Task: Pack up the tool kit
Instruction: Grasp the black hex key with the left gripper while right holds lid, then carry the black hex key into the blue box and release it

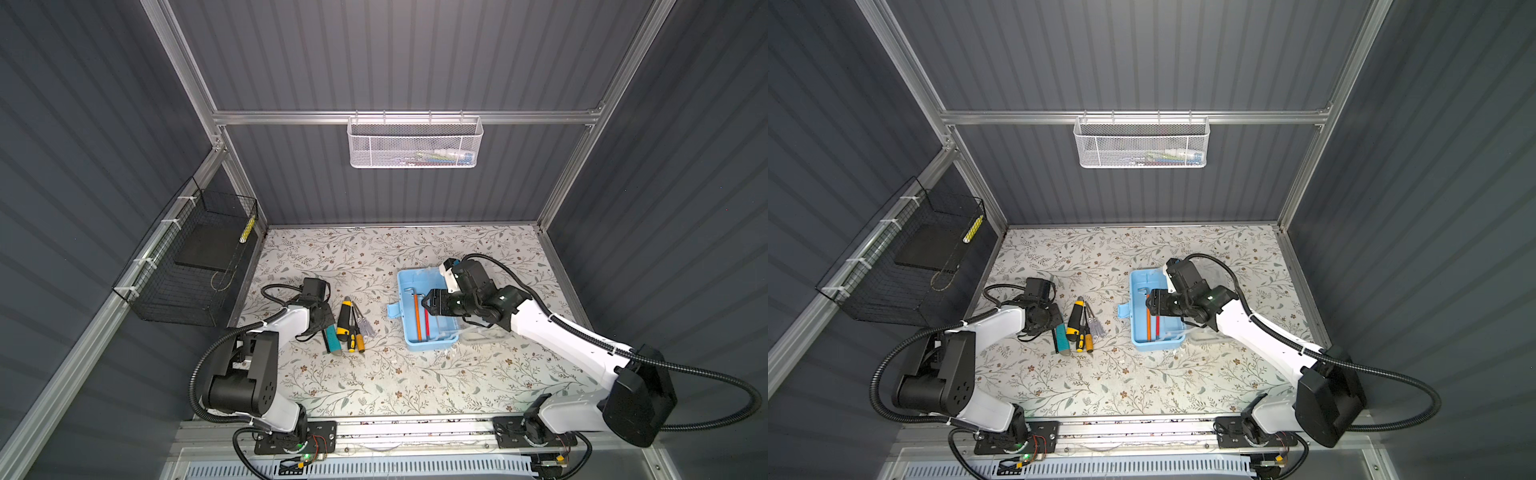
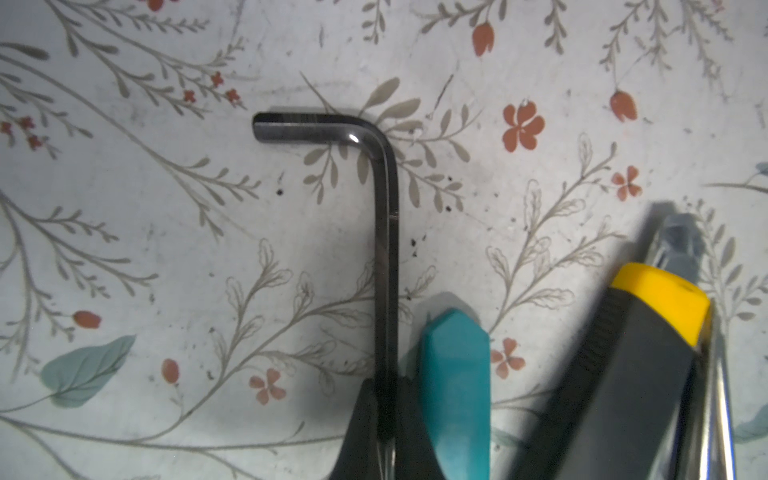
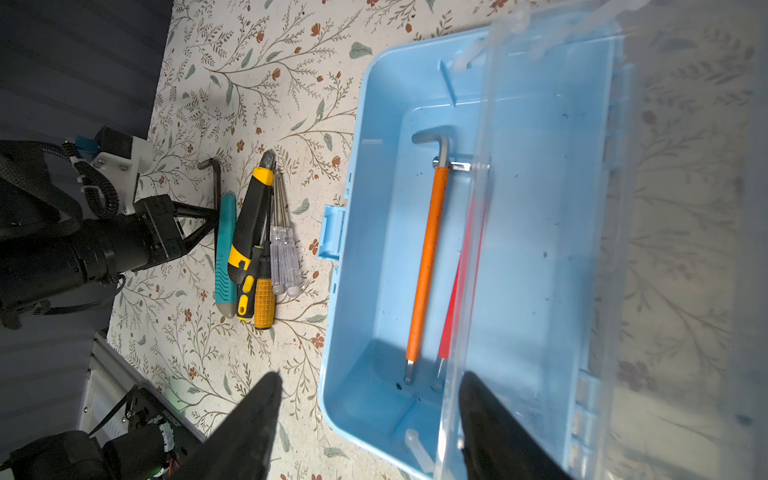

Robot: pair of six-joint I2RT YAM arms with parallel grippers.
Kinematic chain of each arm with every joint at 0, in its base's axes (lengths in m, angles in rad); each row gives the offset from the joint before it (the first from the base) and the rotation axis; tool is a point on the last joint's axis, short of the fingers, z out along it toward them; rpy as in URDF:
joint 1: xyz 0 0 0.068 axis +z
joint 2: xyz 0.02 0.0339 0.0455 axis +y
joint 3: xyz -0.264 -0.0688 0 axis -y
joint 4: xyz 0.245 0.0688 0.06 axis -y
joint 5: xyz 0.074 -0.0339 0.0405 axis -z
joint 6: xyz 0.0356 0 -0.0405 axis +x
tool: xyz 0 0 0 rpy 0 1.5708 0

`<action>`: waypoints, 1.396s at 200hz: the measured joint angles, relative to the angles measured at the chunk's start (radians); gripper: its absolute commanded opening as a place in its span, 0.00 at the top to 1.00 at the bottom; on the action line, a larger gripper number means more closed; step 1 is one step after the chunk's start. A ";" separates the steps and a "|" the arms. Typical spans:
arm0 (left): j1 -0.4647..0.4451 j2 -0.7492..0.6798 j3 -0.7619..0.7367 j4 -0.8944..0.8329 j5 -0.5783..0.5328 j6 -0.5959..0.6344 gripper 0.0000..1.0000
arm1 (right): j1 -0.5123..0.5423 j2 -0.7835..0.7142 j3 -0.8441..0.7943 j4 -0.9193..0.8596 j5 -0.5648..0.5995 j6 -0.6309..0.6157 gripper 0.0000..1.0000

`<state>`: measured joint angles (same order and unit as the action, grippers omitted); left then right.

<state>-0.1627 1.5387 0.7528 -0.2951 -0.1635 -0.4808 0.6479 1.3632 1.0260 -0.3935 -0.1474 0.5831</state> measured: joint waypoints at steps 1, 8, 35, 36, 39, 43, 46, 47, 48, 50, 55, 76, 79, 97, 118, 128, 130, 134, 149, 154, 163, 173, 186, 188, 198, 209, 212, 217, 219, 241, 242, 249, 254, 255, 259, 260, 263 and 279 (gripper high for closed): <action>0.000 0.000 0.000 0.000 0.000 0.000 1.00 | 0.000 0.000 0.000 0.000 0.000 0.000 0.32; 0.000 0.000 0.002 -0.002 0.000 0.000 1.00 | 0.000 0.000 -0.003 0.006 -0.003 0.001 0.32; 0.000 -0.005 0.013 -0.037 0.001 0.007 1.00 | 0.000 0.002 -0.005 0.025 -0.010 0.006 0.32; 0.000 -0.006 0.013 -0.039 0.001 0.007 1.00 | 0.000 0.002 -0.005 0.026 -0.010 0.007 0.32; 0.000 -0.008 0.014 -0.043 0.002 0.008 1.00 | 0.000 0.003 -0.005 0.028 -0.010 0.008 0.32; -0.002 -0.014 0.014 -0.053 0.002 0.009 1.00 | 0.000 0.003 -0.005 0.031 -0.011 0.009 0.32; -0.002 -0.017 0.014 -0.055 0.003 0.010 1.00 | 0.000 0.003 -0.005 0.033 -0.012 0.009 0.32; -0.002 -0.019 0.015 -0.059 0.003 0.011 1.00 | 0.000 0.003 -0.005 0.033 -0.012 0.010 0.32; -0.002 -0.021 0.015 -0.061 0.003 0.011 1.00 | 0.000 0.003 -0.005 0.034 -0.012 0.010 0.32; -0.002 -0.024 0.015 -0.064 0.004 0.011 1.00 | 0.000 0.003 -0.005 0.035 -0.013 0.011 0.32; -0.002 -0.035 0.015 -0.072 0.004 0.012 1.00 | 0.000 0.003 -0.005 0.037 -0.014 0.012 0.32; -0.014 -0.094 0.019 -0.110 0.005 0.014 1.00 | -0.002 0.003 -0.005 0.045 -0.016 0.014 0.32; -0.017 -0.104 0.022 -0.118 0.005 0.015 1.00 | -0.002 0.003 -0.005 0.046 -0.018 0.015 0.32; -0.039 -0.157 0.048 -0.159 0.003 0.014 1.00 | -0.003 0.003 -0.005 0.049 -0.021 0.016 0.32; -0.104 -0.211 0.101 -0.204 -0.005 0.005 1.00 | -0.008 0.002 -0.006 0.049 -0.022 0.019 0.32; -0.150 -0.227 0.128 -0.211 -0.008 -0.010 1.00 | -0.012 -0.004 -0.010 0.050 -0.022 0.019 0.32; -0.163 -0.230 0.136 -0.211 -0.008 -0.015 1.00 | -0.013 -0.006 -0.011 0.050 -0.022 0.020 0.32; -0.188 -0.234 0.148 -0.211 -0.008 -0.025 1.00 | -0.016 -0.011 -0.015 0.050 -0.022 0.020 0.32; -0.275 -0.237 0.187 -0.192 0.002 -0.066 1.00 | -0.029 -0.037 -0.027 0.050 -0.021 0.023 0.32; -0.312 -0.235 0.200 -0.181 0.007 -0.084 1.00 | -0.034 -0.047 -0.030 0.050 -0.021 0.024 0.32; -0.364 -0.227 0.221 -0.170 0.008 -0.106 1.00 | -0.046 -0.066 -0.036 0.050 -0.021 0.026 0.32; -0.417 -0.204 0.249 -0.147 0.012 -0.134 1.00 | -0.060 -0.090 -0.042 0.050 -0.021 0.028 0.32; -0.479 -0.157 0.291 -0.106 0.019 -0.161 1.00 | -0.078 -0.121 -0.049 0.052 -0.021 0.031 0.32; -0.485 -0.150 0.296 -0.102 0.023 -0.166 1.00 | -0.080 -0.124 -0.051 0.052 -0.020 0.031 0.32; -0.523 -0.108 0.327 -0.072 0.031 -0.180 1.00 | -0.094 -0.146 -0.058 0.053 -0.021 0.033 0.32; -0.559 -0.053 0.367 -0.049 0.037 -0.194 1.00 | -0.107 -0.166 -0.068 0.054 -0.020 0.035 0.32; -0.565 -0.043 0.375 -0.047 0.038 -0.195 1.00 | -0.110 -0.170 -0.070 0.054 -0.020 0.037 0.32; -0.576 -0.014 0.396 -0.035 0.042 -0.201 1.00 | -0.116 -0.180 -0.075 0.055 -0.020 0.038 0.32; -0.583 -0.002 0.405 -0.031 0.044 -0.203 1.00 | -0.119 -0.183 -0.078 0.055 -0.021 0.038 0.32; -0.613 0.098 0.468 0.018 0.066 -0.224 1.00 | -0.139 -0.209 -0.096 0.055 -0.021 0.038 0.32; -0.614 0.100 0.470 0.019 0.067 -0.224 1.00 | -0.140 -0.210 -0.097 0.055 -0.021 0.038 0.32; -0.620 0.131 0.484 0.035 0.075 -0.233 1.00 | -0.146 -0.217 -0.102 0.055 -0.021 0.038 0.32; -0.624 0.148 0.492 0.043 0.080 -0.238 1.00 | -0.150 -0.222 -0.106 0.055 -0.021 0.038 0.32; -0.624 0.153 0.494 0.044 0.081 -0.239 1.00 | -0.150 -0.222 -0.106 0.055 -0.021 0.038 0.32; -0.625 0.164 0.498 0.049 0.083 -0.242 1.00 | -0.153 -0.225 -0.108 0.055 -0.021 0.038 0.32; -0.626 0.169 0.500 0.051 0.084 -0.243 1.00 | -0.154 -0.225 -0.109 0.055 -0.021 0.038 0.32; -0.628 0.183 0.506 0.055 0.087 -0.248 1.00 | -0.156 -0.228 -0.111 0.056 -0.021 0.038 0.32; -0.631 0.228 0.520 0.070 0.098 -0.263 1.00 | -0.167 -0.237 -0.124 0.056 -0.022 0.038 0.32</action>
<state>-0.7933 1.7668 1.2724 -0.2253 -0.0658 -0.7437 0.4808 1.1263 0.9020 -0.3374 -0.1696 0.6212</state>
